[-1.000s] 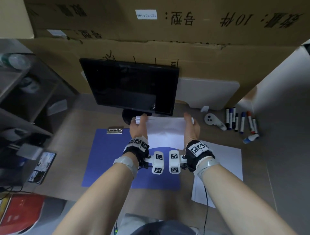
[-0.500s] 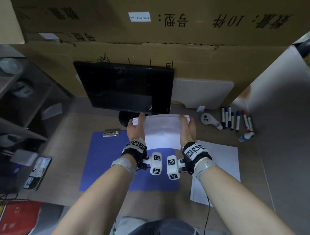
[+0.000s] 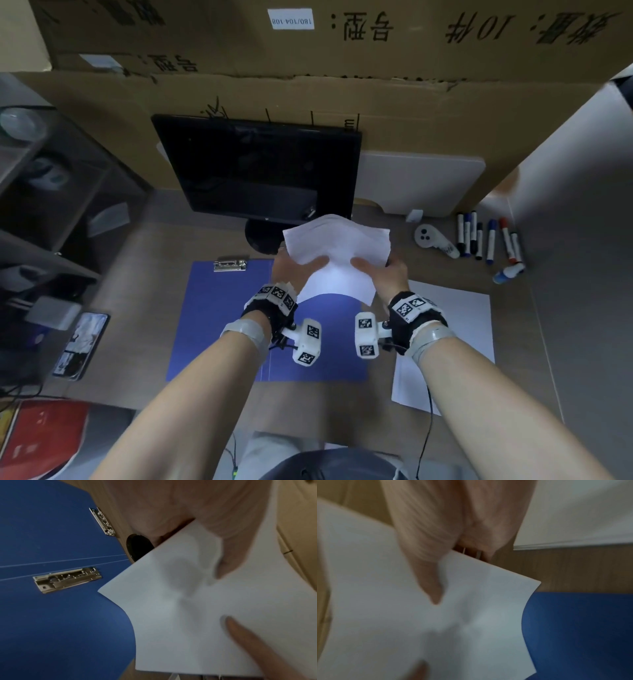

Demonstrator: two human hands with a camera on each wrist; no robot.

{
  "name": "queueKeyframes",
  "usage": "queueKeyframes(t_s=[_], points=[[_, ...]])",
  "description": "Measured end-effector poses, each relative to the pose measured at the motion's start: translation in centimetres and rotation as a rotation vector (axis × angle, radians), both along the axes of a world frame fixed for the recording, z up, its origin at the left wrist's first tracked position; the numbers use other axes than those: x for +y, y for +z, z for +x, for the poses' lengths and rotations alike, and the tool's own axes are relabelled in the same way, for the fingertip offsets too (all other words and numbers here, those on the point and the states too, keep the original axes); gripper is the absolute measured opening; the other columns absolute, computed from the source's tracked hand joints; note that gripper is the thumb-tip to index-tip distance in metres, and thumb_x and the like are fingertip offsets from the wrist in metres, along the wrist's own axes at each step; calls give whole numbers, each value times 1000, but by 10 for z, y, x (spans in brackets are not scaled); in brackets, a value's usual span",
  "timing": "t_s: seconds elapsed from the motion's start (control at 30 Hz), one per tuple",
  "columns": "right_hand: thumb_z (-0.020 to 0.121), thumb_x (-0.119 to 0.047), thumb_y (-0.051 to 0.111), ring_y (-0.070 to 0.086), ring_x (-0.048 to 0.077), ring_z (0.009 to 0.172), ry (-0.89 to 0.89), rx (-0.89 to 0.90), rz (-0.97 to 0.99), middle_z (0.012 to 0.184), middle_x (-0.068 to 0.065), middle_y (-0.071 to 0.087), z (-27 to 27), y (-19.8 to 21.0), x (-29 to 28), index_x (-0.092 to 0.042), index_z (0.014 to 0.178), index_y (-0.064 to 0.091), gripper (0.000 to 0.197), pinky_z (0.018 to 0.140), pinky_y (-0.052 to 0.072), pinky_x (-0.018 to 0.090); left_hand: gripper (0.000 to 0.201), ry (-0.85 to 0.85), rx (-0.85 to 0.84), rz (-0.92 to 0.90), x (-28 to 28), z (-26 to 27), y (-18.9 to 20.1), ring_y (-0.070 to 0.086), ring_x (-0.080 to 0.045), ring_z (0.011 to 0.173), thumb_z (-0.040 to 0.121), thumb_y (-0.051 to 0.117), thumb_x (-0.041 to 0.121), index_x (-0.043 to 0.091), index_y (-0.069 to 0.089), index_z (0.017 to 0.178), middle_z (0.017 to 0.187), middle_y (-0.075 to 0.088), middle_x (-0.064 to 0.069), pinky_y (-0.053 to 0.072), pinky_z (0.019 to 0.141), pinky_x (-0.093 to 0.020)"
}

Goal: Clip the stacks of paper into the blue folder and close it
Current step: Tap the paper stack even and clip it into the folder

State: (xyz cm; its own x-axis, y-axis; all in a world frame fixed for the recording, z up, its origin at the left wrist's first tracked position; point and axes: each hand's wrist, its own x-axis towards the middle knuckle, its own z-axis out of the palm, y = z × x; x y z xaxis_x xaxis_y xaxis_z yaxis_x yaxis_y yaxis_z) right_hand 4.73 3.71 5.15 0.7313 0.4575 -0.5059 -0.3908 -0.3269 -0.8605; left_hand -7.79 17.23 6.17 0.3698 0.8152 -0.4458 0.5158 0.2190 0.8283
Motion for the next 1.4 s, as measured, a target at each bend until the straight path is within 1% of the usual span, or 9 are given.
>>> queueKeyframes(t_s=[0.1,0.17,0.3,0.47,0.73,0.97,1.1,1.27,1.4], points=[[66,-3,85,72,26,92,4,73,-26,105,12,74,5,-13,-5,-14,97,72,36,81,58,37,16,26,93,-59,7,-2,-6,51,-19,83,77,69,6,7,56,85,76,54,0,45,56,-20],[60,0,86,71,22,97,8,94,0,107,5,74,6,-20,-2,-18,119,66,64,84,58,37,20,131,-9,-176,11,-3,-7,50,-21,74,77,64,-5,8,52,68,67,52,-1,41,49,-20],[64,-14,83,68,27,93,-34,132,-88,107,11,71,-1,-29,9,-9,113,62,54,88,56,43,27,209,-129,-233,8,-3,-10,60,-26,75,74,67,-6,5,61,98,81,63,-5,53,67,-33],[78,-16,76,66,29,97,-92,124,-93,108,13,68,-11,-20,20,-1,110,58,39,89,54,43,11,210,-187,-271,6,7,-8,62,-31,88,75,71,-1,4,66,82,78,65,-7,52,90,-47],[61,-8,78,64,22,87,-273,97,90,98,6,69,-3,7,28,-3,114,57,57,73,49,29,24,259,-278,42,12,12,40,46,-19,55,69,59,-6,11,47,55,57,49,-2,37,48,-20],[74,3,72,64,25,81,-174,77,-78,80,6,66,-18,-32,8,-7,84,62,18,73,50,33,24,328,-37,-125,0,-6,-27,51,-18,63,75,57,-7,-8,58,99,65,51,1,42,49,-18],[61,-5,79,68,28,86,-204,139,-120,91,9,71,-21,-43,8,-5,97,64,38,80,55,38,19,318,14,-137,3,-1,-33,29,-13,49,77,49,-11,-2,38,65,56,35,2,26,36,-14],[66,10,69,59,20,65,-216,29,-41,71,1,65,-12,-20,17,-10,68,64,21,62,48,25,23,288,-134,-72,11,3,-19,39,-11,49,74,47,-15,7,49,69,58,46,0,31,35,-11],[65,9,72,59,21,68,-214,82,-101,70,1,65,-18,-42,11,-14,64,63,24,71,50,32,25,242,-35,-100,10,-1,-50,33,-12,47,72,50,-13,8,44,61,54,41,-1,24,34,-11]])
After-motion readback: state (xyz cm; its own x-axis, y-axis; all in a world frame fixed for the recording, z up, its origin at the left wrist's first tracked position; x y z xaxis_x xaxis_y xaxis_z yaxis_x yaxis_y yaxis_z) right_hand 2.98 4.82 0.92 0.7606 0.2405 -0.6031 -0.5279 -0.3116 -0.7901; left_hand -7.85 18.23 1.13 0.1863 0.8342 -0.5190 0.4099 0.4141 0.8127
